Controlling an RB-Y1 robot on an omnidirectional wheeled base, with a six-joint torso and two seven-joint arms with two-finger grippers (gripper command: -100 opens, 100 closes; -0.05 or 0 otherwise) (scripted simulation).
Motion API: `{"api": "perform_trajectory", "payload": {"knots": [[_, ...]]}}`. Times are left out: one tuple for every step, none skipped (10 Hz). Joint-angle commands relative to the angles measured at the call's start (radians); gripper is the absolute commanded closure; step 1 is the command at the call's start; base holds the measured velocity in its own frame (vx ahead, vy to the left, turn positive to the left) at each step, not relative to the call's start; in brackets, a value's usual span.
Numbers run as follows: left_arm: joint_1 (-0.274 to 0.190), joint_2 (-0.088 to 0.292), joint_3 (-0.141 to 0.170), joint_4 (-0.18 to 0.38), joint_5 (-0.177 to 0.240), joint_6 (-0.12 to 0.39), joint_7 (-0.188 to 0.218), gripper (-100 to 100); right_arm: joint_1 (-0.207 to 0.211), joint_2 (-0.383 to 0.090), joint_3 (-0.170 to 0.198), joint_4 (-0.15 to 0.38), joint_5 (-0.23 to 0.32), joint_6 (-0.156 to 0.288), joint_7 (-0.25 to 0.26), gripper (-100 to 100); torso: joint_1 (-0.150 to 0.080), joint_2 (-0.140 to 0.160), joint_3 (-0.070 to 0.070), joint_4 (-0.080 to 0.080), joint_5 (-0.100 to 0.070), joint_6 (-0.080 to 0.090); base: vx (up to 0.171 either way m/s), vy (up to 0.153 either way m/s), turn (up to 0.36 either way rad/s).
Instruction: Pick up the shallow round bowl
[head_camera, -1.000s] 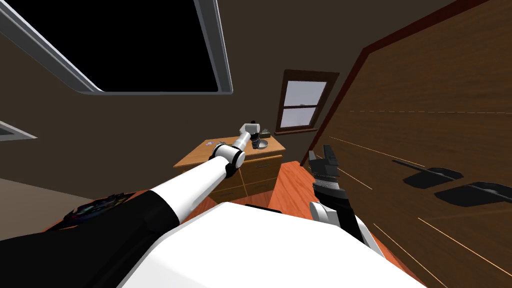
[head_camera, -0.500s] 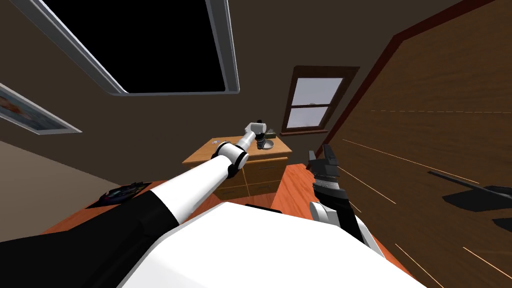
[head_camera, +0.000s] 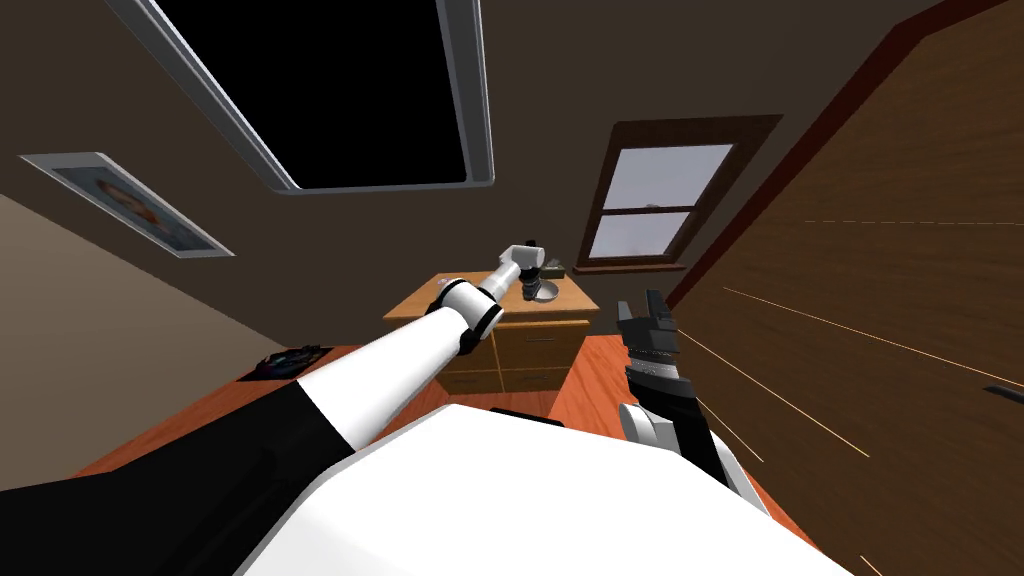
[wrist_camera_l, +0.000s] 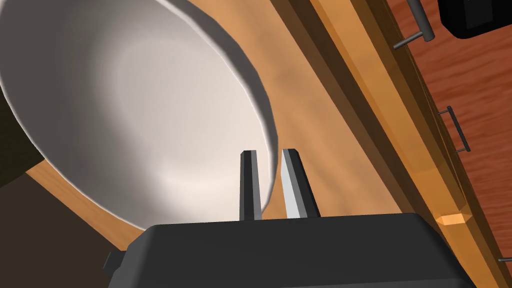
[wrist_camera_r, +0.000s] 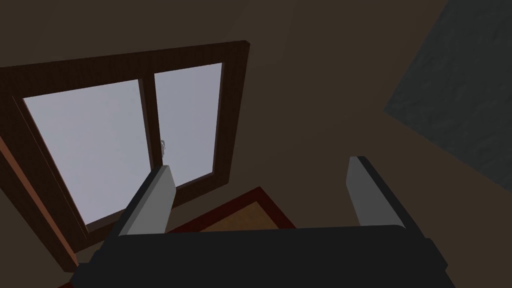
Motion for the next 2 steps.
{"api": "perform_trajectory", "payload": {"knots": [[0.0,0.0,0.0,0.0,0.0,0.0,0.0,100,0.0,0.0,0.0,0.0,0.0,0.0,0.0,0,0.0,0.0,0.0,0.0,0.0,0.0,0.011,0.0,-0.002],[0.003,-0.001,-0.003,-0.007,0.001,0.004,0.005,0,0.0,0.0,0.0,0.0,0.0,0.0,0.0,0,0.0,0.001,0.001,0.001,0.0,0.0,0.0,0.0,0.0]]}}
